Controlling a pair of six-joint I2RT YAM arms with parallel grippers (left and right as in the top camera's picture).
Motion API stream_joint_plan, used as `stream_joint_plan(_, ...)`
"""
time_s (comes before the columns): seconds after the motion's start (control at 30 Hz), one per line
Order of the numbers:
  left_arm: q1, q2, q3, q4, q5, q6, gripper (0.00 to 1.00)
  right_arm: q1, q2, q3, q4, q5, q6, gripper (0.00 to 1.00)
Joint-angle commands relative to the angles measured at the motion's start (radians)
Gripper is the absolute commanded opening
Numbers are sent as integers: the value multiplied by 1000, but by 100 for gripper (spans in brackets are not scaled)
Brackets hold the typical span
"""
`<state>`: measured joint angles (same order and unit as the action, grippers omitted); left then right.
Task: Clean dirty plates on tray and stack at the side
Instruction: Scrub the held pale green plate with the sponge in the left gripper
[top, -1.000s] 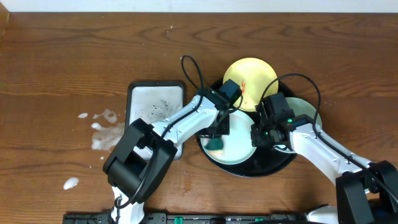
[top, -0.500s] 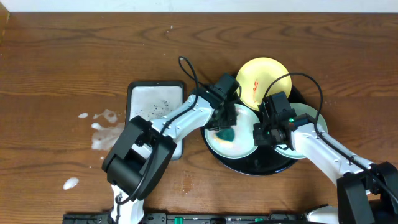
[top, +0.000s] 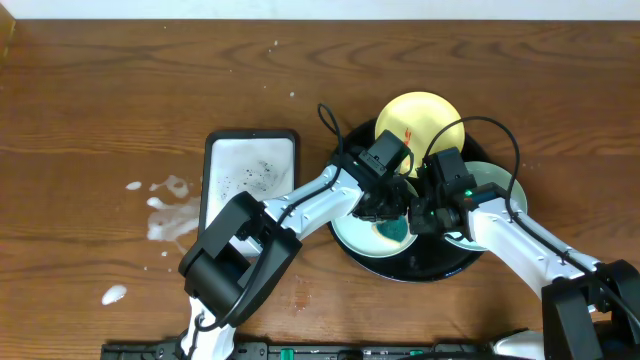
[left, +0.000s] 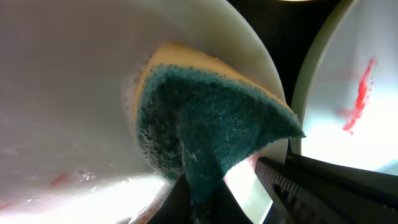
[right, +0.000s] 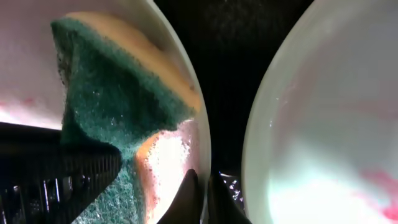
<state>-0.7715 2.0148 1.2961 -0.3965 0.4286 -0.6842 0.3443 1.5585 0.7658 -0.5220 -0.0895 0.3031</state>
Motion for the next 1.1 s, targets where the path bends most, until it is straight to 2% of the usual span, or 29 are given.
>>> stream_joint_plan(0.0, -26, 38, -19, -39, 42, -6, 8, 11, 13, -9, -10, -28, -27, 1)
stream_joint_plan(0.17, 36, 37, -18, -128, -98, 15, 8, 11, 13, -9, -12, -28, -27, 1)
stream_joint_plan(0.33, 97, 30, 13, -298, -417, 18, 8, 11, 13, -9, -13, -28, -27, 1)
stream_joint_plan(0.47, 106, 24, 76, -404, -606, 40, 7, 11, 13, -9, -13, -28, -27, 1)
stream_joint_plan(0.6, 103, 24, 115, -441, -674, 67, 7, 11, 13, -9, -18, -27, -27, 1)
stream_joint_plan(0.73, 103, 25, 115, -415, -609, 66, 7, 10, 13, -9, -21, -27, -27, 1)
stream_joint_plan(0.97, 92, 27, 112, -223, -49, 38, 8, 10, 13, -9, -21, -28, -27, 1)
stream_joint_plan(1.07, 63, 28, 112, -184, 17, 21, 8, 10, 13, -9, -21, -28, -27, 1)
